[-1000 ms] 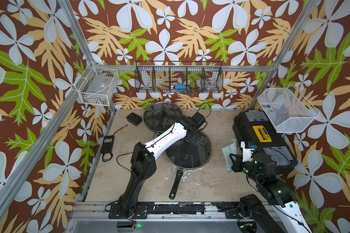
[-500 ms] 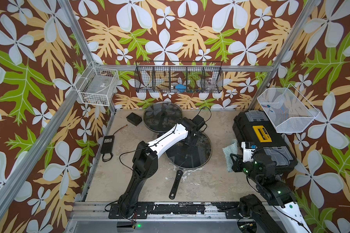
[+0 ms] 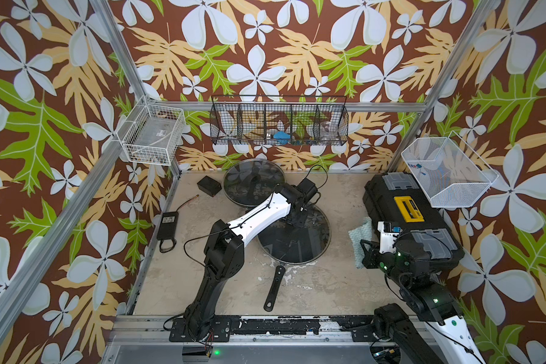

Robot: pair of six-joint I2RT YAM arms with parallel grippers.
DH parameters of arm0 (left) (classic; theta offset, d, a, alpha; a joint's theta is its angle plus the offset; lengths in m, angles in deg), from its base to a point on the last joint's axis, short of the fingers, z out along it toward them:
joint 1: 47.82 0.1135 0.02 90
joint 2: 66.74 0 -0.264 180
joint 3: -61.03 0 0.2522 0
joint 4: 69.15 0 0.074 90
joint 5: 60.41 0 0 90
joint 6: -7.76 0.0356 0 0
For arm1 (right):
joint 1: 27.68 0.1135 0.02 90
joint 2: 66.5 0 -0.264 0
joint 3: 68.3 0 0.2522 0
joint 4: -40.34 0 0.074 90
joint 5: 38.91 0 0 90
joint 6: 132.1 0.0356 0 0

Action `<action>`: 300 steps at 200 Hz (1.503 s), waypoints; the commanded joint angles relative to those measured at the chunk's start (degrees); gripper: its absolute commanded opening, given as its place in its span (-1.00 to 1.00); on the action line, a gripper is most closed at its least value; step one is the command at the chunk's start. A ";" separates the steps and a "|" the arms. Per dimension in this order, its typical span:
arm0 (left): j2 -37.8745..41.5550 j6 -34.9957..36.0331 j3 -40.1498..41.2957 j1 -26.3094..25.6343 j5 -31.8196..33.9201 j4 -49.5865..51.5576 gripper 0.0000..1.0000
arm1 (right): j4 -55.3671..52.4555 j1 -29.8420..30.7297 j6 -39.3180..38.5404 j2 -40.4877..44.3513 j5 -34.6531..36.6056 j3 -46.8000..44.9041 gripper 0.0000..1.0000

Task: Wipe the pot lid with a cloth
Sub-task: Pick up the pot lid from the cooking pot.

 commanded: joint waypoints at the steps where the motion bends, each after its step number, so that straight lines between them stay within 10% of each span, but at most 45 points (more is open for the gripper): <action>1: 0.34 0.94 0.70 0.26 1.09 3.40 -0.14 | 0.99 0.00 0.35 0.03 0.60 -0.15 -1.00; 52: -1.22 1.78 1.43 0.28 0.47 3.34 -0.29 | 0.97 0.00 0.61 0.14 1.39 -0.18 -1.00; 117: -2.05 2.38 0.40 0.32 0.33 3.35 -1.00 | 0.73 0.02 0.70 0.50 1.99 -0.20 -1.00; 209: 3.91 0.50 -2.27 0.73 -1.74 -2.80 -1.00 | 1.26 0.00 1.38 0.37 1.53 -0.42 -1.00; 300: 20.69 -2.57 16.36 6.05 -17.80 -23.49 -1.00 | 8.40 0.00 4.65 2.17 -3.93 -1.84 -1.00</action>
